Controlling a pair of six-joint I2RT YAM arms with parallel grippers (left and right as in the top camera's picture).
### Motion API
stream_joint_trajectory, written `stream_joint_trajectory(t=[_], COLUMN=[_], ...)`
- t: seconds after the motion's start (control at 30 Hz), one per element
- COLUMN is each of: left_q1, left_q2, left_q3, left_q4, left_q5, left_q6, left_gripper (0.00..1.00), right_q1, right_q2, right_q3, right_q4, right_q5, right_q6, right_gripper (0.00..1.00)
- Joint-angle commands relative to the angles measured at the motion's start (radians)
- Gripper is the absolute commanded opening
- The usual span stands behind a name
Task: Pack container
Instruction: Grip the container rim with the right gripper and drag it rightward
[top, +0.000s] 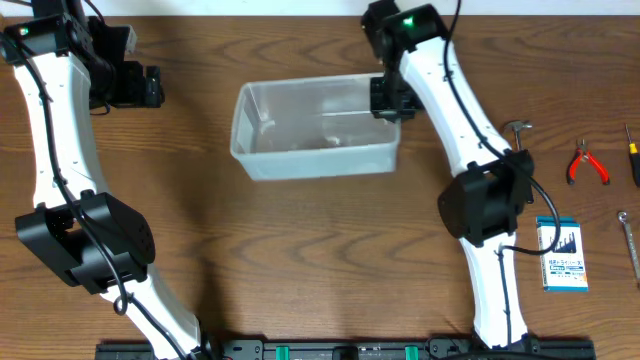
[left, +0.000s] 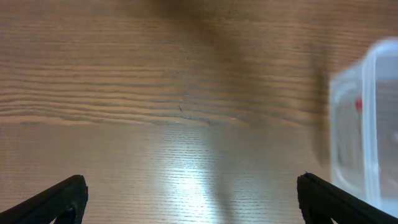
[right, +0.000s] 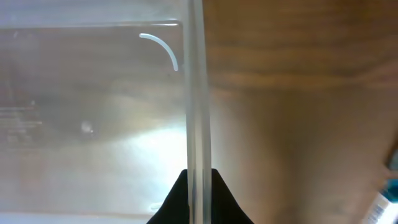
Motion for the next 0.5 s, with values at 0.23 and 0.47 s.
stream_joint_trajectory(t=[0.23, 0.47], left_q1=[0.003, 0.003], left_q2=[0.012, 0.012], left_q3=[-0.007, -0.007], left_q4=[-0.009, -0.022], left_q5=[0.013, 0.013], left_q6=[-0.016, -0.016], left_gripper=[0.98, 0.98], right_q1=[-0.024, -0.095], right_q2=[-0.171, -0.258], right_q3=[0.012, -0.123], right_q4=[-0.029, -0.029], right_q5=[-0.043, -0.045], right_q6=[-0.149, -0.166], right_gripper=[0.01, 0.01])
